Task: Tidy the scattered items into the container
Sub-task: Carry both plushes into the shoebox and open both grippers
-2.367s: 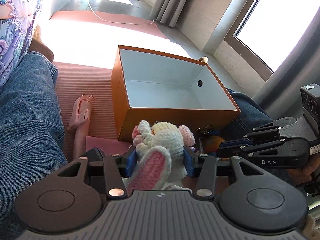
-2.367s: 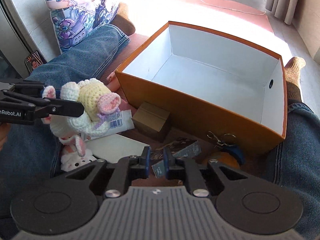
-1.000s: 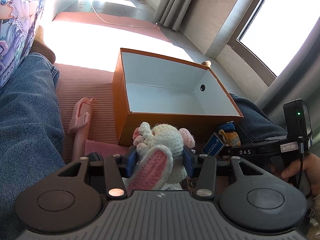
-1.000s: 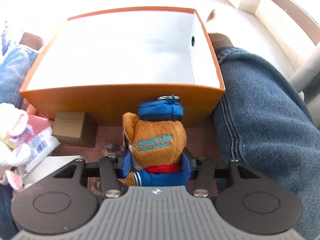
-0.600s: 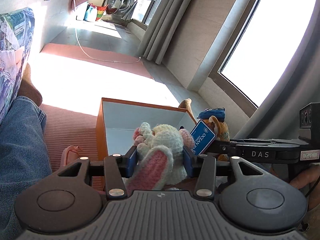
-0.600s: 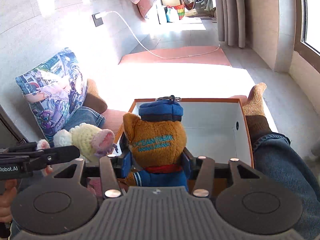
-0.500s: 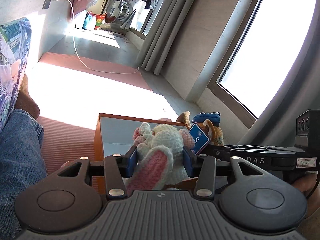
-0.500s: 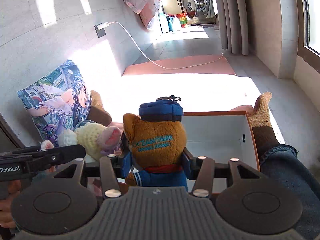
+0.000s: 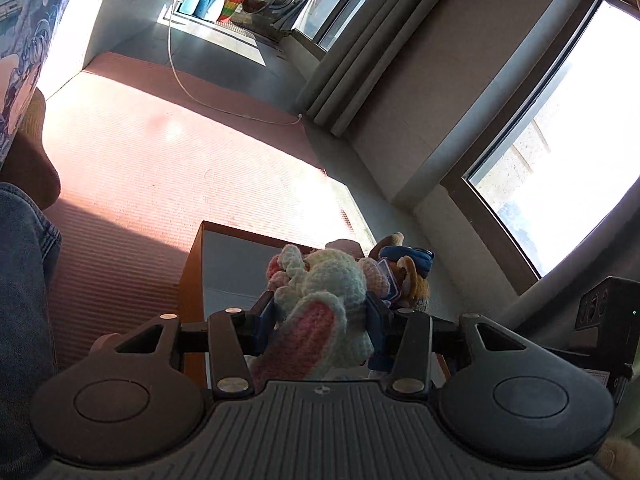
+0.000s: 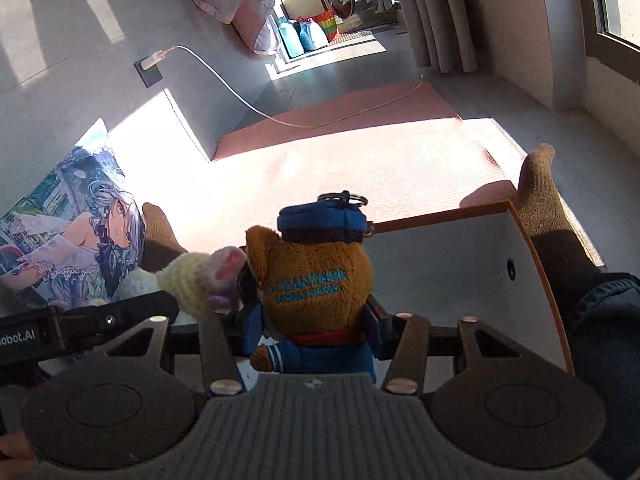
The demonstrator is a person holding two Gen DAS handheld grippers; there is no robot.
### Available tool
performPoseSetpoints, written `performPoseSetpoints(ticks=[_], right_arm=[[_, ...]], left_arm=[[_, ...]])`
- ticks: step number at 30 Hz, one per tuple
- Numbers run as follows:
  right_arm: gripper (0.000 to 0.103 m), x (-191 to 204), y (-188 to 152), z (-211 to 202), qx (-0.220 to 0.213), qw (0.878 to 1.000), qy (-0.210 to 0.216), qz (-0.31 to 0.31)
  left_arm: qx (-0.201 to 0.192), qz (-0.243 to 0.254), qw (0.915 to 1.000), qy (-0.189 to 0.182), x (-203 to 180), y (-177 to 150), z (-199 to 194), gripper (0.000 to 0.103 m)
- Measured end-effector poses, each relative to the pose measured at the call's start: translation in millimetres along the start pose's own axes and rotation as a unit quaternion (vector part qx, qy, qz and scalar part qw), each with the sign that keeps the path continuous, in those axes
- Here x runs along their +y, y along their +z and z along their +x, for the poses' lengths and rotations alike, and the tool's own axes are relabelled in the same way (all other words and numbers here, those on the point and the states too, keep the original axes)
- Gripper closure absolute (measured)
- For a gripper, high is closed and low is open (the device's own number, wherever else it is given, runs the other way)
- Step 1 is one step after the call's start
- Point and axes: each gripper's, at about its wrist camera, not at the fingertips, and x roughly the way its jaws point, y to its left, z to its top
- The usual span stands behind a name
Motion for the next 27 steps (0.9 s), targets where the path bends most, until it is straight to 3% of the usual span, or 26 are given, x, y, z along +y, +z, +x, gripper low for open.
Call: performPoseSetpoints(ticks=[13, 20, 27], right_arm=[[0.049, -27, -18, 57, 0.110, 0.993, -0.007, 0.050], [0.049, -32, -23, 72, 0.148, 0.988, -0.011, 0.043], [0.048, -30, -28, 81, 0.161, 0.986, -0.004, 0.044]], left_arm=[[0.057, 0.104, 0.9872, 0.106, -27, -28, 40, 0.049], [0.113, 0.109, 0.9768, 0.146, -20, -39, 65, 0.052], [0.111, 0.112, 0.9763, 0.149, -16, -41, 62, 0.049]])
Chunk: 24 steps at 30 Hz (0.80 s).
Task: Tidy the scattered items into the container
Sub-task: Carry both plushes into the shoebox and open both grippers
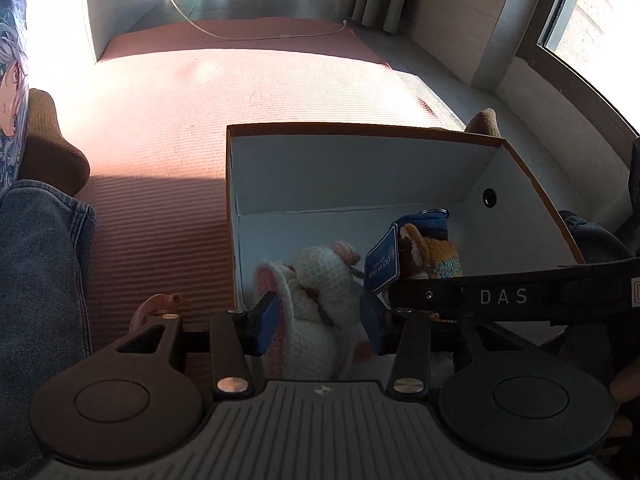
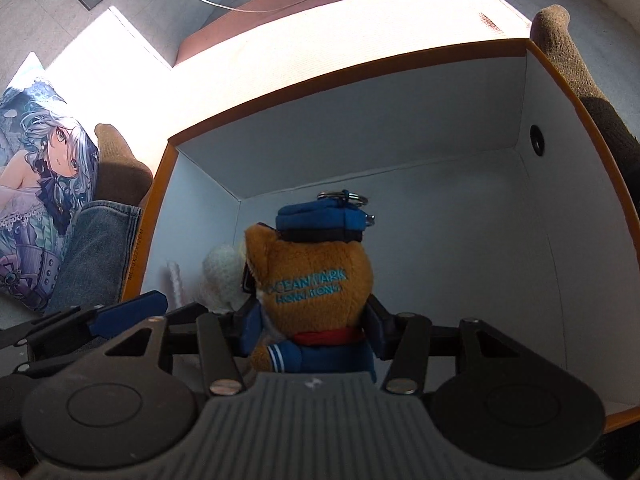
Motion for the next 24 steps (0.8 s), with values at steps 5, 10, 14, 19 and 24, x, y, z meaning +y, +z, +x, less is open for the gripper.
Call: performPoseSetpoints(ticks=[5, 10, 14, 19, 24], right_arm=[[0.048, 3, -1, 1, -0.001, 1.000, 0.004, -0.006], [0.047, 9, 0, 3, -0.001, 1.000, 0.007, -0.011], [0.047, 18, -1, 7, 0.003, 1.000, 0.004, -0.020], [0.047, 35, -5, 15, 0.014, 0.999, -0.005, -0.050], [0.046, 43, -13, 18, 0.023, 0.996, -0.028, -0.080]], left_arm=[[-0.033, -0.007, 0.9994, -0.009, 3, -3, -17, 0.035], [-0.072, -0.022, 0.9967, -0.028, 9, -6, -40, 0.035], [-0.096, -0.039, 0.9942, -0.027, 17, -10, -57, 0.035], [-0.098, -0.063, 0.9930, -0.021, 28, -16, -63, 0.035], [-0.095, -0.070, 0.9929, -0.012, 33, -22, -65, 0.035]])
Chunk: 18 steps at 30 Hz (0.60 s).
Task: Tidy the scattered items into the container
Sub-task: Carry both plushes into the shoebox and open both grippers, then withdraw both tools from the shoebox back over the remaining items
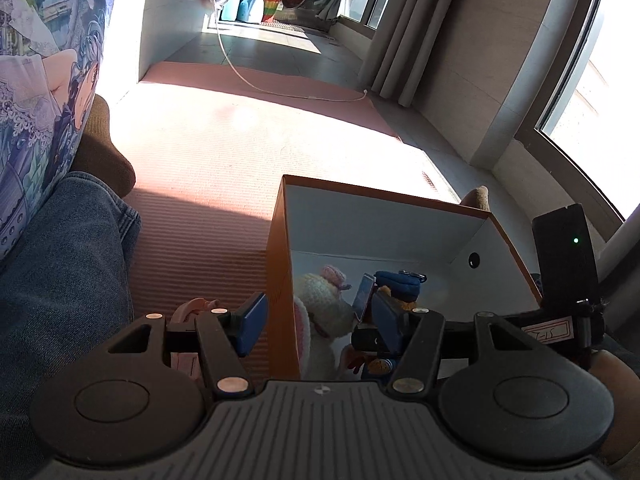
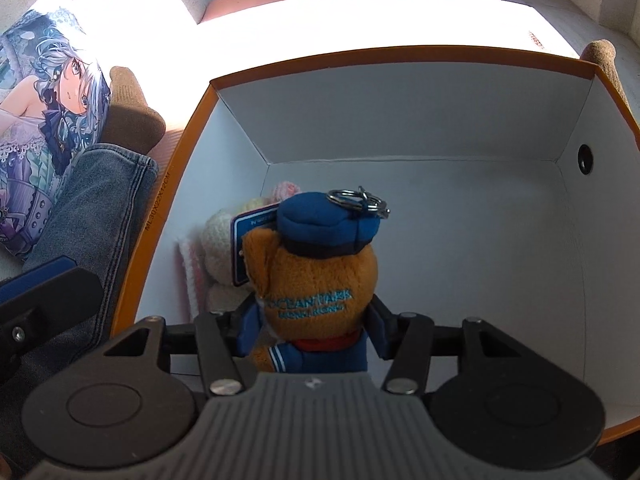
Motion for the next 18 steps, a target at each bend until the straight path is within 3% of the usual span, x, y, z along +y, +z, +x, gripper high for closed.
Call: performPoseSetpoints(ticks=[8, 11, 18], right_arm=[[0.041, 5, -4, -16, -0.009, 1.000, -0.011, -0.013], [0.034, 12, -7, -26, -0.028, 0.999, -0.015, -0.030], [0.031, 31, -20, -50, -0.081, 0.993, -0.031, -0.083]], left_arm=[[-0.011, -0.005, 0.9999, 0.003, 5, -11, -13, 0.035], [-0.016, -0.012, 0.9998, 0.001, 9, -16, -20, 0.035], [-0.019, -0.018, 0.9997, -0.001, 14, -27, -35, 0.035]])
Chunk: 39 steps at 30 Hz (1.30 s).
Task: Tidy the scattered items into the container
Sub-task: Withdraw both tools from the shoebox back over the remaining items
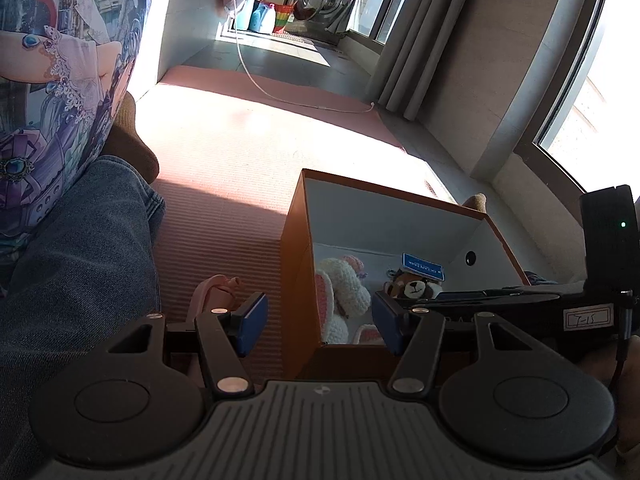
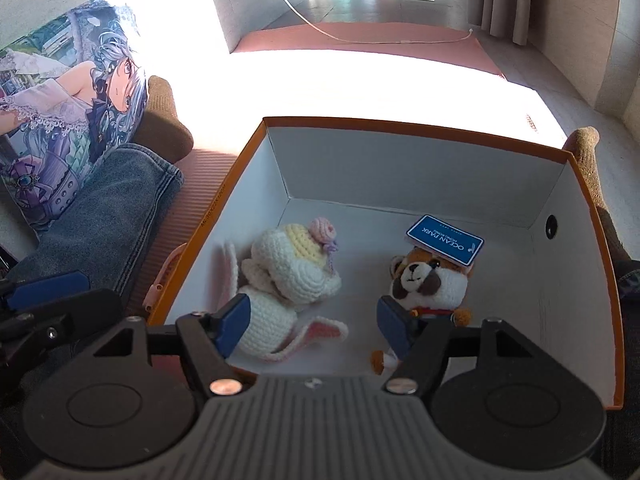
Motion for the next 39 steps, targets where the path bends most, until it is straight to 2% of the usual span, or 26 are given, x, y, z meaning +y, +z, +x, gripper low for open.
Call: performPoseSetpoints(ticks=[9, 16, 19, 22, 26, 30, 34, 39], right_arm=[[0.031, 10, -13, -30, -0.050, 0.999, 0.003, -0.006], [0.030, 10, -36, -69, -0.116, 0.993, -0.012, 0.005], [0.030, 9, -47, -82, -0.132, 0.991, -0.019, 0.009], [0.030, 7, -58, -91, -0.142, 0.990, -0.018, 0.012], [0.030, 7, -72, -93, -0.123, 0.992, -0.036, 0.002], [0.031, 6, -89, -88, -0.085, 0.996, -0.042, 0.005], [0.032, 7, -108, -81, -0.056, 0.998, -0.040, 0.008], [0.032, 8, -113, -74, -0.037, 0.999, -0.035, 0.008]], left_arm=[[0.016, -0.008, 0.9998, 0.000, 2, -11, -10, 0.035], [0.022, -0.006, 0.9997, 0.011, 3, -16, -19, 0.035], [0.026, -0.003, 0.9995, 0.018, 4, -18, -23, 0.035], [0.041, -0.001, 0.9991, 0.011, 3, -21, -24, 0.035], [0.065, 0.011, 0.9978, 0.003, 0, -27, -24, 0.037], [0.104, 0.039, 0.9938, 0.013, -5, -37, -19, 0.037], [0.139, 0.070, 0.9866, 0.048, -9, -49, -12, 0.037], [0.157, 0.098, 0.9798, 0.076, -15, -58, -5, 0.037]])
